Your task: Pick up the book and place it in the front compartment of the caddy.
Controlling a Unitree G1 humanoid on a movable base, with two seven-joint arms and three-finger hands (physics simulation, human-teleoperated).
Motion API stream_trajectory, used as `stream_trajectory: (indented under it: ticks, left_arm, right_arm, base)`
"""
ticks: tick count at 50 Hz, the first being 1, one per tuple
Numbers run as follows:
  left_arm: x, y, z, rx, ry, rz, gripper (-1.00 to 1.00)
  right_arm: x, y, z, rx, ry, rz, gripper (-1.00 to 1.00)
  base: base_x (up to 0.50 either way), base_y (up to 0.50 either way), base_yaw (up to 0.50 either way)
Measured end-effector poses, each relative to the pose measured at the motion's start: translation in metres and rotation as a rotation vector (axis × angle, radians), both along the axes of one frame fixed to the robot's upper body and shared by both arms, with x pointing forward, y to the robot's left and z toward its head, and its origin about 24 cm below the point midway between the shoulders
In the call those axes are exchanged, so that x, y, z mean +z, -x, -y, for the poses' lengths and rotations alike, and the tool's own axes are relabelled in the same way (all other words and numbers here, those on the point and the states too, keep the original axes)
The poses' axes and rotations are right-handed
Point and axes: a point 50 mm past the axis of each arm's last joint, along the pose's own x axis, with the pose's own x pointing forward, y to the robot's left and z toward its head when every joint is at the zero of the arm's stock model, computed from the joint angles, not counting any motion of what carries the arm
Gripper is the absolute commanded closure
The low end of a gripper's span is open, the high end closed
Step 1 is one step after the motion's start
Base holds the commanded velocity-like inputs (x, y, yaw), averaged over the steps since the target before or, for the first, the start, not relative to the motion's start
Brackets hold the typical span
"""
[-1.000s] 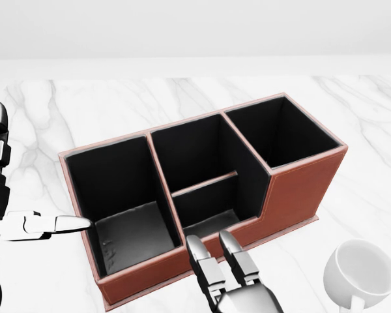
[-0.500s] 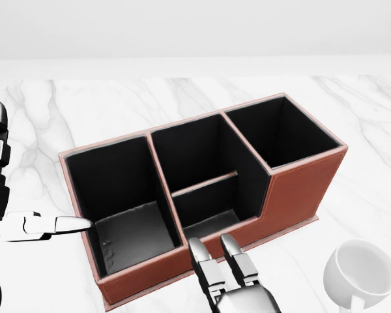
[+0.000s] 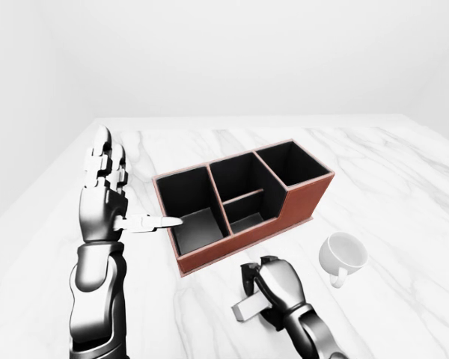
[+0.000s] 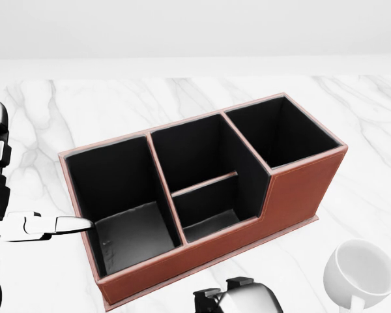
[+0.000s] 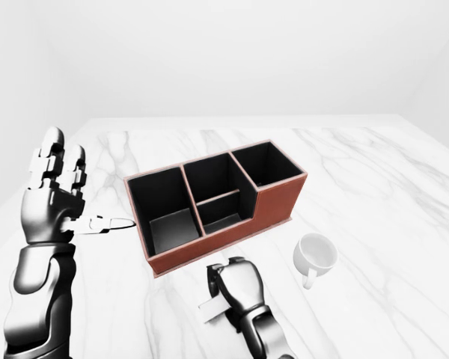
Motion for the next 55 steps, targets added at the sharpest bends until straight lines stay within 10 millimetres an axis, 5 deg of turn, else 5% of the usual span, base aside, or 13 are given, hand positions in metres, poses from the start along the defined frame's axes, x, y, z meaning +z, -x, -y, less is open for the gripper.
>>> stream_trajectory:
  ticks: [55]
  left_arm:
    - [-0.001,-0.001,-0.001,0.005,0.002,-0.003,-1.00]
  right_arm:
    - [0.114,-0.014,0.003,0.096,-0.111,0.171,1.00]
  base:
    - [0.00,0.00,0.00]
